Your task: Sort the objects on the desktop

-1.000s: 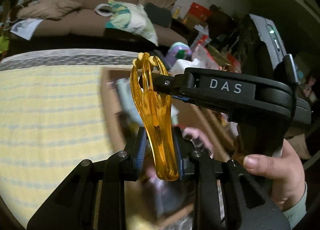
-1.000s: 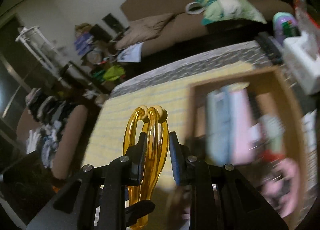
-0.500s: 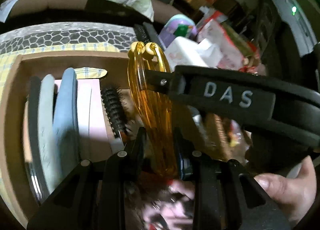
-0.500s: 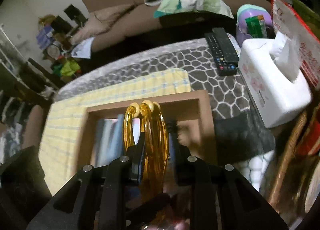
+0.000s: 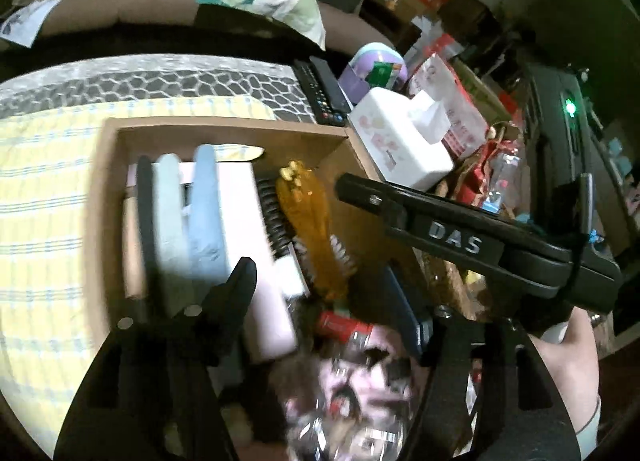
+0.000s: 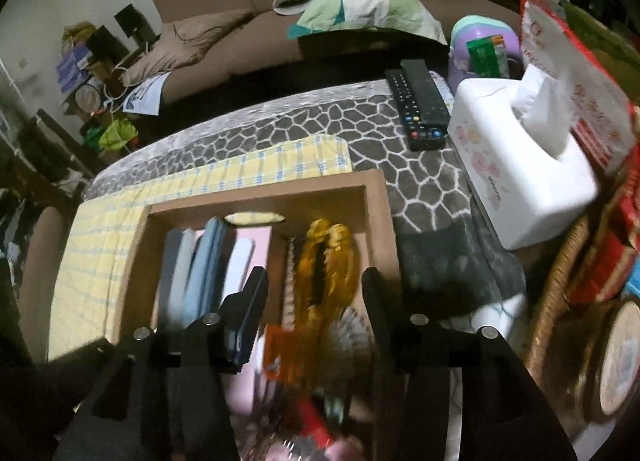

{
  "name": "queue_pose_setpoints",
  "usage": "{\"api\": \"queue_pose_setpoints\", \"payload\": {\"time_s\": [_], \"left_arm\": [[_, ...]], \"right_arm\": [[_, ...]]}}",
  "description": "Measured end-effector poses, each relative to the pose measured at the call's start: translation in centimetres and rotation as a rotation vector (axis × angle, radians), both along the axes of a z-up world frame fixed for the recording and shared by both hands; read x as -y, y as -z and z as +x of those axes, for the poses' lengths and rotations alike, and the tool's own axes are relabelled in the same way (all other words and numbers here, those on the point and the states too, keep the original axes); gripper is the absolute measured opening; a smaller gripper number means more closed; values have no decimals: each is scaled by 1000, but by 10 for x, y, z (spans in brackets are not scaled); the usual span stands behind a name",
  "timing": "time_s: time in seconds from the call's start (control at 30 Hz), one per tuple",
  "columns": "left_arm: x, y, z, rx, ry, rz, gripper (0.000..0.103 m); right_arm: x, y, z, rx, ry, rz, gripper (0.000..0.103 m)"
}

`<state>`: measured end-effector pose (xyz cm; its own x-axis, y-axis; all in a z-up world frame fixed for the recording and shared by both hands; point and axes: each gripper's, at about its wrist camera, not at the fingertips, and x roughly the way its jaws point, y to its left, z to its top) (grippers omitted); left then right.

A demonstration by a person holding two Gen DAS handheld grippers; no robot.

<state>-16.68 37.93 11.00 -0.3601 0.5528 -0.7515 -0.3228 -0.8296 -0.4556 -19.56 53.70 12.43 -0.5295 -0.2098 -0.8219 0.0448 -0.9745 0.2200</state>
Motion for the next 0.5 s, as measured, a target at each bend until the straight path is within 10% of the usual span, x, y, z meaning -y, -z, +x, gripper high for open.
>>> {"api": "queue_pose_setpoints", "payload": {"time_s": [0.5], "left_arm": [[105, -52, 96, -47, -59, -60, 103]], "right_arm": [[57, -39, 108, 20, -18, 44, 103]]}}
